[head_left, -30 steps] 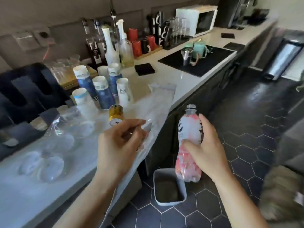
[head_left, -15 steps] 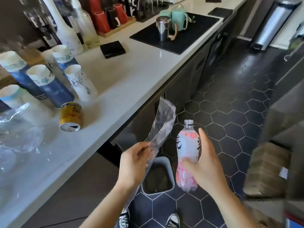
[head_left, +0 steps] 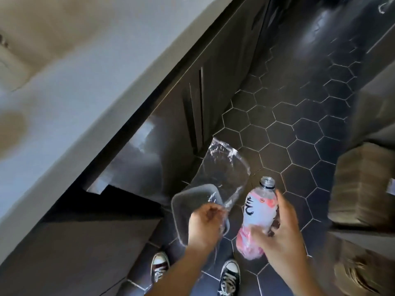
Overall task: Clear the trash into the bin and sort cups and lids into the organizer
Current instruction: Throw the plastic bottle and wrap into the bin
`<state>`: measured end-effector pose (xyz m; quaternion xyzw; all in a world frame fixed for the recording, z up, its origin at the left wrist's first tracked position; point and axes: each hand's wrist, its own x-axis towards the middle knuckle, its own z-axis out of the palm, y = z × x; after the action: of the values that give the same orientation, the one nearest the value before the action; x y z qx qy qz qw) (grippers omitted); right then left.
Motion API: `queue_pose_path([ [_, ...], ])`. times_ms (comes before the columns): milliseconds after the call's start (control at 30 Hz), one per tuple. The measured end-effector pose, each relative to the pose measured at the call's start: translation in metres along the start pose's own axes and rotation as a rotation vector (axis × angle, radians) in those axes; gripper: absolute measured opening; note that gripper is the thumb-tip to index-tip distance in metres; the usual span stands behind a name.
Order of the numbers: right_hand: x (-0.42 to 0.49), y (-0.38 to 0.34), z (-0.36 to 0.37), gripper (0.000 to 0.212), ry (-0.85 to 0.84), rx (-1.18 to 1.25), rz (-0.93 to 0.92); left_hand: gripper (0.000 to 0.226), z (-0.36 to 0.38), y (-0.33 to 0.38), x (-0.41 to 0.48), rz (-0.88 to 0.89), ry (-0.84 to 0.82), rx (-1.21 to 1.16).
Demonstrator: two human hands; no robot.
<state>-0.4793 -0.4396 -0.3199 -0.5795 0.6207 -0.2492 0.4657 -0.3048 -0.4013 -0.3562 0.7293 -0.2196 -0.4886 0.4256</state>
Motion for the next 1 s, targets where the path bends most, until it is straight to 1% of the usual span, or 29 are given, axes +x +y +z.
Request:
queue_pose_path([
  [100,0.013,0.042,0.008,0.102,-0.009,0.058,0.018,0.005,0.019,-0.031,0.022,-0.018,0.056,0.080],
  [167,0.021,0.065,0.015,0.102,-0.030,0.081,0.035,0.019,0.022,-0.054,0.040,-0.021,0.125,0.156],
  [200,0.024,0.075,0.019,0.102,-0.041,0.098,0.041,0.022,0.021,-0.065,0.051,-0.031,0.155,0.184],
  [333,0.036,0.109,0.041,0.105,-0.043,0.182,0.103,0.008,0.011,-0.109,0.102,-0.046,0.185,0.361],
  [367,0.041,0.116,0.048,0.105,-0.037,0.199,0.107,0.009,0.008,-0.117,0.114,-0.046,0.200,0.393],
  [467,0.058,0.131,0.074,0.100,-0.057,0.222,0.071,0.017,0.003,-0.145,0.143,-0.102,0.259,0.377],
  [533,0.073,0.144,0.094,0.099,-0.079,0.242,0.044,0.014,-0.001,-0.169,0.159,-0.136,0.272,0.423],
  [567,0.080,0.153,0.103,0.100,-0.082,0.245,0.030,0.012,-0.002,-0.183,0.167,-0.137,0.260,0.493],
  [633,0.092,0.170,0.124,0.102,-0.070,0.241,0.004,0.017,-0.005,-0.211,0.181,-0.119,0.200,0.668],
  [767,0.111,0.203,0.172,0.094,-0.027,0.221,-0.079,0.026,-0.006,-0.254,0.202,-0.169,-0.003,0.987],
  [867,0.123,0.225,0.217,0.086,-0.035,0.073,-0.140,0.028,-0.009,-0.267,0.208,-0.217,-0.097,1.095],
  [933,0.130,0.238,0.245,0.083,-0.073,-0.069,-0.082,0.032,-0.013,-0.268,0.207,-0.199,-0.111,1.118],
  [1000,0.137,0.251,0.270,0.073,-0.096,-0.239,-0.032,0.040,-0.019,-0.264,0.197,-0.153,-0.083,1.034],
])
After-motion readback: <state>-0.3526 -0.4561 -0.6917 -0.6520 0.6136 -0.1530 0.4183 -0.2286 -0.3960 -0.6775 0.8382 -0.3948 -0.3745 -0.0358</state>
